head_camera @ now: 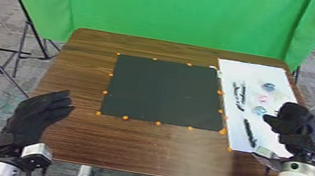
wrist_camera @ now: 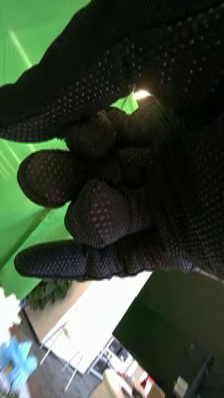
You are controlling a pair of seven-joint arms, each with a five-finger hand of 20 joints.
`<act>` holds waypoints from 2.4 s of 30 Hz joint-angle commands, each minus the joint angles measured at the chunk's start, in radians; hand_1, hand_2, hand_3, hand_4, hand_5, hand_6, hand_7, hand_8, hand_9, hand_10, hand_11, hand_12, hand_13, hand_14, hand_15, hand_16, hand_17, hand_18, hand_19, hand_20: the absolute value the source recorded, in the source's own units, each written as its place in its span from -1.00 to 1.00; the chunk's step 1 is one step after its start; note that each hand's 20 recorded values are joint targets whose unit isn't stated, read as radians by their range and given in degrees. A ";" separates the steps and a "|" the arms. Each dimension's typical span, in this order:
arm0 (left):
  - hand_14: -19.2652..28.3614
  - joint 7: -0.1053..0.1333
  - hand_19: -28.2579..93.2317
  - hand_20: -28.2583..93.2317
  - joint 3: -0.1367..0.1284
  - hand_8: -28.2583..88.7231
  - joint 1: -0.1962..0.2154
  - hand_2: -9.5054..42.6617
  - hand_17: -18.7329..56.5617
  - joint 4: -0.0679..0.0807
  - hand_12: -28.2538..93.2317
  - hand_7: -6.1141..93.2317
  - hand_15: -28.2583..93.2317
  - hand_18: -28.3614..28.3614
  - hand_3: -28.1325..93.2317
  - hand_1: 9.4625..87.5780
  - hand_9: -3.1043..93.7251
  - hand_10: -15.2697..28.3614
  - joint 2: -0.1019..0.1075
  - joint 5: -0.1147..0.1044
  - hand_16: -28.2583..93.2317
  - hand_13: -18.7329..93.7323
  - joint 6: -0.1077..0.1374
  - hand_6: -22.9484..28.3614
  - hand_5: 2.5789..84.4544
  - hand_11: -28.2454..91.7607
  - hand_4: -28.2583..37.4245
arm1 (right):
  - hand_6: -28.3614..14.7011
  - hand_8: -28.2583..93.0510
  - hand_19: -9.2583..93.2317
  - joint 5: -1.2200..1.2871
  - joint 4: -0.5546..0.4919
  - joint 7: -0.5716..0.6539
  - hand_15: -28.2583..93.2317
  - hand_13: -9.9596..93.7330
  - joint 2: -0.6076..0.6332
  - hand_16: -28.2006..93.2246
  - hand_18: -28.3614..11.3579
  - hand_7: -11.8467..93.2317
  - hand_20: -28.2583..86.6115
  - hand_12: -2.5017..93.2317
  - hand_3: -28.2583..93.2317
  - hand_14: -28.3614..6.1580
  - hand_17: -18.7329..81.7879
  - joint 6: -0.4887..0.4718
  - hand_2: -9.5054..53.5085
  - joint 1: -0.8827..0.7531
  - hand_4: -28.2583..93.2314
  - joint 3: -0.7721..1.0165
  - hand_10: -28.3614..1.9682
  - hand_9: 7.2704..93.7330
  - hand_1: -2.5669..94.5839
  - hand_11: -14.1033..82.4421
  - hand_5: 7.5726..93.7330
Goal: Arrange flowers
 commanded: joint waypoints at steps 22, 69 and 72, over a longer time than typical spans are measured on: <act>1.00 0.109 0.47 -0.34 0.059 -0.68 0.022 -0.43 -0.74 0.006 -0.38 -0.53 0.52 0.81 0.76 -0.53 -0.15 0.71 0.102 -0.098 -0.77 -0.21 0.083 0.42 0.04 0.04 -0.65 | 0.21 -0.42 0.52 -0.012 -0.052 0.009 0.49 0.32 0.149 -0.14 -0.56 0.54 -0.15 -0.51 0.65 -0.11 -0.15 -0.220 -0.94 0.127 -1.00 0.072 -0.10 0.43 -0.17 0.00 0.08; 1.00 -0.075 0.48 -0.35 -0.032 -0.68 0.007 -0.42 -0.74 -0.009 -0.38 -0.53 0.52 0.81 0.76 -0.53 -0.15 0.71 -0.039 0.028 -0.77 -0.21 -0.021 0.43 0.05 0.04 -0.65 | -0.20 -0.84 0.82 -0.246 0.032 0.307 0.79 0.27 0.052 -0.10 -0.94 0.32 -0.30 -0.39 0.64 -0.47 -0.06 -0.662 -0.86 0.124 -0.94 -0.135 -0.65 0.20 -0.33 0.41 0.06; 1.00 -0.076 0.48 -0.35 -0.031 -0.68 0.006 -0.42 -0.74 -0.009 -0.38 -0.53 0.52 0.81 0.76 -0.53 -0.15 0.71 -0.039 0.029 -0.77 -0.21 -0.022 0.43 0.04 0.04 -0.65 | -0.20 -0.84 0.82 -0.247 0.044 0.309 0.79 0.27 0.051 -0.10 -0.94 0.33 -0.30 -0.39 0.65 -0.47 -0.06 -0.665 -0.85 0.133 -0.94 -0.147 -0.65 0.20 -0.33 0.41 0.05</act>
